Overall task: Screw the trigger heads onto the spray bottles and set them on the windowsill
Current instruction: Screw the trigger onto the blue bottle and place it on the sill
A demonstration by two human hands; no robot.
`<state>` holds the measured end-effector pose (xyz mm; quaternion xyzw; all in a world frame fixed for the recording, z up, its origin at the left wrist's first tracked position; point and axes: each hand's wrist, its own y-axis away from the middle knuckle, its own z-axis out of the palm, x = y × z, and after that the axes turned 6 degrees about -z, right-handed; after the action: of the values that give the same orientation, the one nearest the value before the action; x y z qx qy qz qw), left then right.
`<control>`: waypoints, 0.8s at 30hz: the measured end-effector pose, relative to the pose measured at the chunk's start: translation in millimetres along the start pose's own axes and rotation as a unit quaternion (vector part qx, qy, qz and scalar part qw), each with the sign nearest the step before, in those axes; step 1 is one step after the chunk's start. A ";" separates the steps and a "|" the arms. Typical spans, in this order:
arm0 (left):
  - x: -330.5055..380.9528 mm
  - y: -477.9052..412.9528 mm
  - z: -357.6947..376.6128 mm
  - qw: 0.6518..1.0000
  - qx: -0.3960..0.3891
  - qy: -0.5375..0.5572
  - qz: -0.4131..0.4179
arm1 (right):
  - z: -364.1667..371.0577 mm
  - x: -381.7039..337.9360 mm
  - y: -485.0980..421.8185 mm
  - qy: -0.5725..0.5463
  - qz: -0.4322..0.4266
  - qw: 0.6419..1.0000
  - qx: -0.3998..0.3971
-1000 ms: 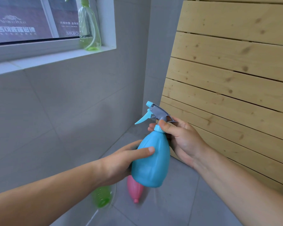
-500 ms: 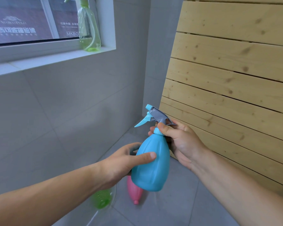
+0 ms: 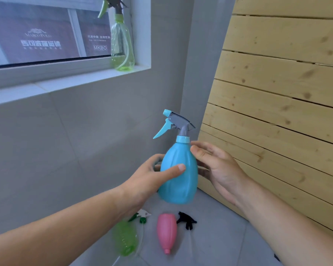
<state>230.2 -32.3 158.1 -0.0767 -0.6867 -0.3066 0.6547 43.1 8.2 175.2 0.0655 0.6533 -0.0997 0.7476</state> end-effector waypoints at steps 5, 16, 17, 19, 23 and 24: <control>28.3 -0.7 -25.6 0.996 0.053 0.016 0.063 | 26.8 -4.8 -11.6 0.067 -0.054 0.995 -0.055; 142.1 -26.9 -120.3 0.970 0.143 -0.002 0.196 | 126.0 -84.0 -128.1 0.094 -0.144 0.979 -0.108; 157.2 -29.9 -130.8 0.966 0.156 -0.010 0.208 | 138.6 -96.0 -142.9 0.089 -0.151 0.978 -0.109; 184.0 -35.2 -149.2 0.959 0.175 -0.023 0.223 | 160.7 -117.1 -168.8 0.074 -0.163 0.978 -0.107; 221.9 -43.4 -180.5 0.945 0.219 -0.052 0.238 | 197.7 -140.2 -207.8 0.080 -0.189 0.973 -0.105; 227.4 -46.4 -187.2 0.943 0.228 -0.051 0.238 | 204.8 -142.4 -215.3 0.086 -0.193 0.972 -0.102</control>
<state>336.4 -234.4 349.9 -0.1019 -0.7323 0.0270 0.6728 172.0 -238.7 351.4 -0.1298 0.7225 -0.1688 0.6578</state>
